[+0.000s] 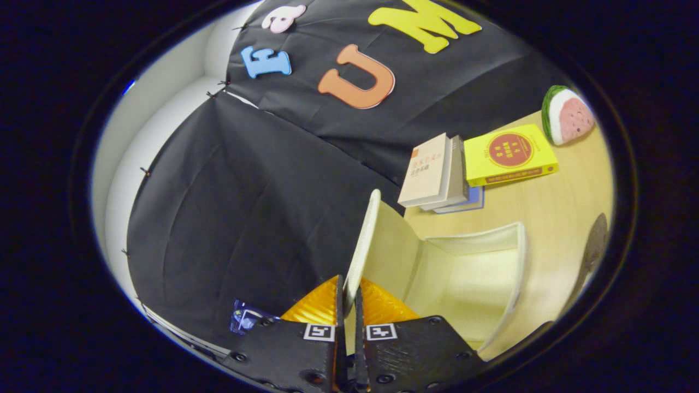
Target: Open the storage box then place both shoes into the box .Put the left shoe in first, then the right shoe, with the right side of both shoes facing outward in a uniform manner.
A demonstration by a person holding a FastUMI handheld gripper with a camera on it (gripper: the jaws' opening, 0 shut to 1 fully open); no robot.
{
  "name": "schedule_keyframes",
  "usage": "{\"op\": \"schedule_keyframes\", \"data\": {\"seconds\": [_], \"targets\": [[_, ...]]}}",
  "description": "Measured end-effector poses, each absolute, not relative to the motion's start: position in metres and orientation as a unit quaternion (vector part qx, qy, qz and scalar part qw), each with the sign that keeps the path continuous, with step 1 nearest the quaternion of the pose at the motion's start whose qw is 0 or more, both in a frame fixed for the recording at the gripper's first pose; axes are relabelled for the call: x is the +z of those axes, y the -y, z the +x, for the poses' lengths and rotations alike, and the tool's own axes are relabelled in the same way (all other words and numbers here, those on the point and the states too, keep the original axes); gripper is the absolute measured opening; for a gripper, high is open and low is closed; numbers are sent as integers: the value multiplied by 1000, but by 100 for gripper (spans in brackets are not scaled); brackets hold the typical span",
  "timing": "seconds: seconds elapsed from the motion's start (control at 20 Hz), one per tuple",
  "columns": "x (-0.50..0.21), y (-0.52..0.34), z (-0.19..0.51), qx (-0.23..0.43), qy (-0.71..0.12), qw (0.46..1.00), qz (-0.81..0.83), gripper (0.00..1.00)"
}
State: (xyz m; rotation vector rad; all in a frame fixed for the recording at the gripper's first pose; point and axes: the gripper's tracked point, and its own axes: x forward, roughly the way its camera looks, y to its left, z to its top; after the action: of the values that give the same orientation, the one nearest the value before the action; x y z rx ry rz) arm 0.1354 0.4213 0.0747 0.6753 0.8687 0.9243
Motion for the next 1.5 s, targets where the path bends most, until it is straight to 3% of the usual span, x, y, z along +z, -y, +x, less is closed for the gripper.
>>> {"op": "schedule_keyframes", "data": {"seconds": [0.25, 0.5, 0.85, 1.25, 1.5], "targets": [[99, -492, 126, 459, -369, 745, 313, 11], [137, -525, 104, 508, -309, 738, 318, 93], [103, -464, 104, 477, -299, 785, 258, 95], [-17, -266, 169, 279, -319, 897, 125, 96], [-91, -158, 171, 186, -360, 911, 76, 95]]}}
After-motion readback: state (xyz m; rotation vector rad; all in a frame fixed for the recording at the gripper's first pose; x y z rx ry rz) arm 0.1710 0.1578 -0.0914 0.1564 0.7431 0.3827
